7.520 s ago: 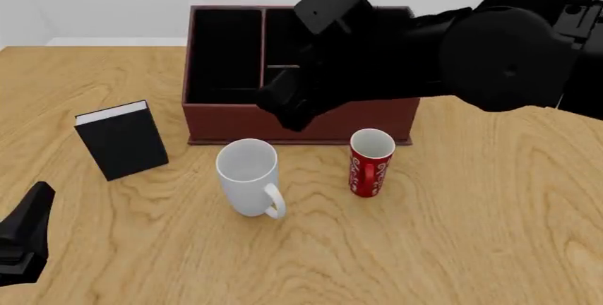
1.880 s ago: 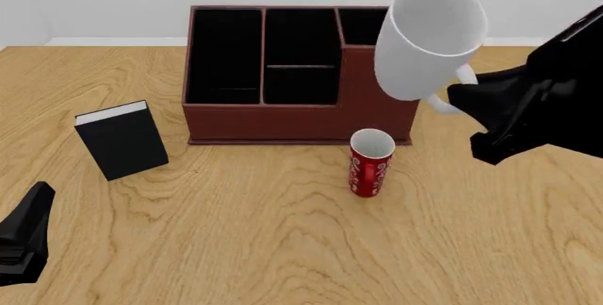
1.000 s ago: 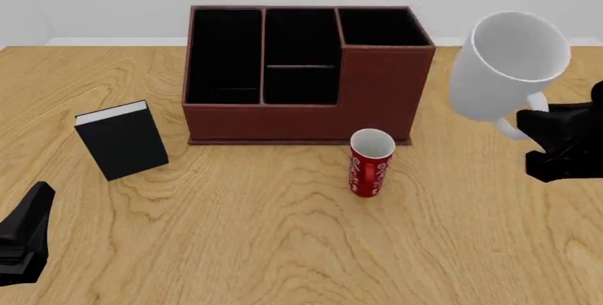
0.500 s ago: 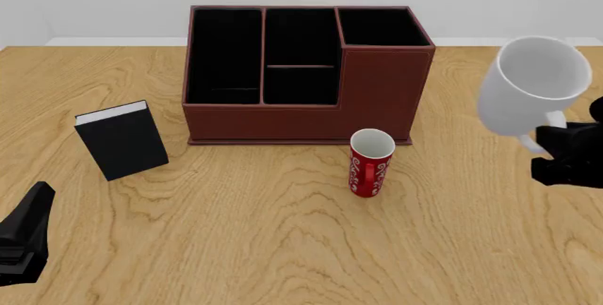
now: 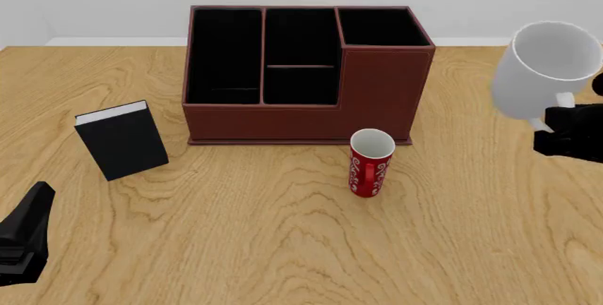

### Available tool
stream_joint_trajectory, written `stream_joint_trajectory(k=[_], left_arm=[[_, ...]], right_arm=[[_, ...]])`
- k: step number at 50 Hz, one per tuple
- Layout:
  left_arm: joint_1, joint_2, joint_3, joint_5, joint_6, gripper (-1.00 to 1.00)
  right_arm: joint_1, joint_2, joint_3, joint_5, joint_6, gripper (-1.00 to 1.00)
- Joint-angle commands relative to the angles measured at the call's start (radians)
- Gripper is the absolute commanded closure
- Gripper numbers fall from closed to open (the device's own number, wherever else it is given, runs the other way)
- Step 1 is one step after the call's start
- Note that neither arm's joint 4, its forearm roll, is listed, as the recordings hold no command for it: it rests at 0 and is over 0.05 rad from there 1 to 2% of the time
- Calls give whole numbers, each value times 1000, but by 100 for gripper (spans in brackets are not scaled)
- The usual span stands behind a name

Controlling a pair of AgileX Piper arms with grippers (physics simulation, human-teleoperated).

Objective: Pick up the white mug and place it to the right of the caddy.

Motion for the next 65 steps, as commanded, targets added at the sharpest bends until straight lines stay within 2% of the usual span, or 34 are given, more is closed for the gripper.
stream_joint_trajectory(k=[1,7,18,27,41,50,65], left_arm=[[0,0,0,0,0,-100],[0,0,0,0,0,-100],[0,0,0,0,0,-100],[0,0,0,0,0,-100],[0,0,0,0,0,-100],[0,0,0,0,0,-100],[0,0,0,0,0,-100]], right_arm=[[-12,80,-54,-36,13,100],[9,118,-103,-31,34,100],[4,224,-201,-34,16,100],[11,315,-303,-14,23,100],[22,417,-387,-10,16,100],[-1,460,-456,18,13,100],[-2,530,-519,37,29,100]])
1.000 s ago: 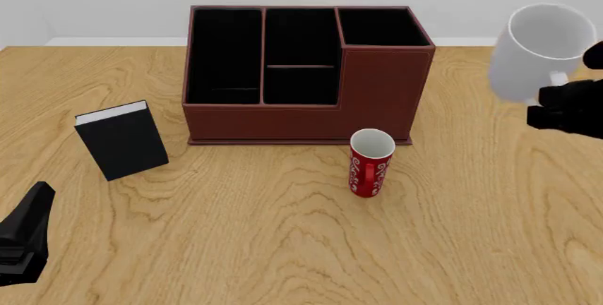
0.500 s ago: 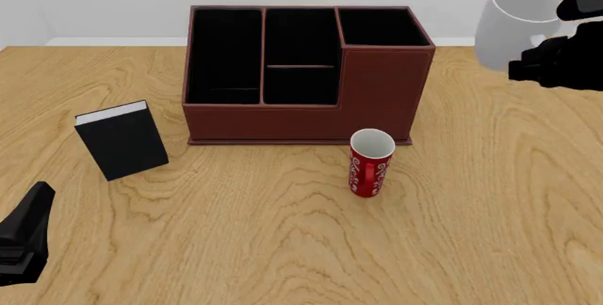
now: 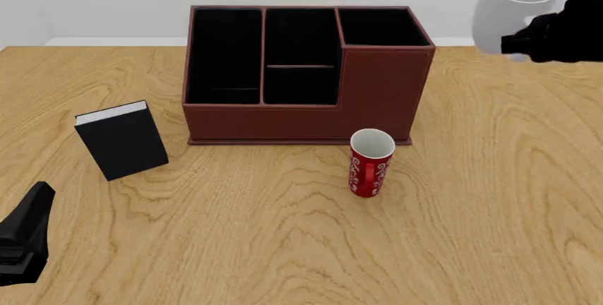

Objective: Pick up the white mug and place it to the right of the caddy.

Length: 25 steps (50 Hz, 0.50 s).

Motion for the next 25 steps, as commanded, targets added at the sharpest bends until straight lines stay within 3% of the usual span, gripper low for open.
stream_joint_trajectory(k=[1,25], left_arm=[[0,0,0,0,0,-100],[0,0,0,0,0,-100]], right_arm=[[4,67,-63,13,22,100],[-4,167,-141,53,52,100]])
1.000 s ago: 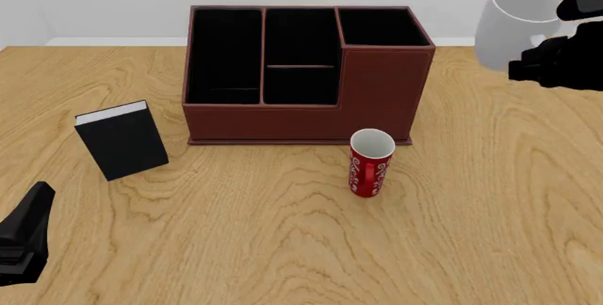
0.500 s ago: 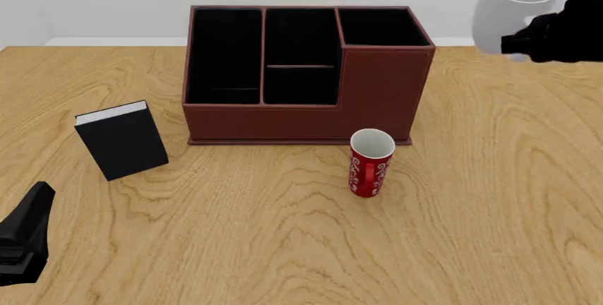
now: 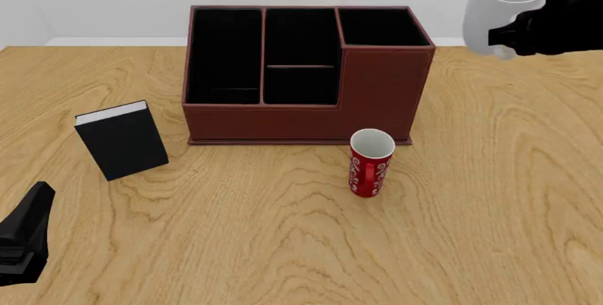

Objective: Pick up the white mug and place it to the right of the caddy.

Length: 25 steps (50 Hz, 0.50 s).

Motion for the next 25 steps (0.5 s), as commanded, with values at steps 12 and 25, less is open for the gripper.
stream_joint_trajectory(k=[12,25], left_arm=[[0,0,0,0,0,-100],[0,0,0,0,0,-100]], right_arm=[[-5,80,-23,-6,27,100],[-7,135,-20,-30,42,100]])
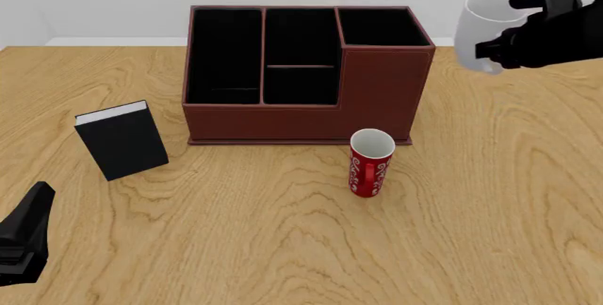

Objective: Pick up the white mug and place it to the right of the caddy.

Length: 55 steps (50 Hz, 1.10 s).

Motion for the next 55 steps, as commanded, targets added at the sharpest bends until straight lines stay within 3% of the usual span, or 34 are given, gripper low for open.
stream_joint_trajectory(k=[1,55], left_arm=[[0,0,0,0,0,-100],[0,0,0,0,0,-100]], right_arm=[[0,38,-5,-16,21,100],[36,146,106,-163,63,100]])
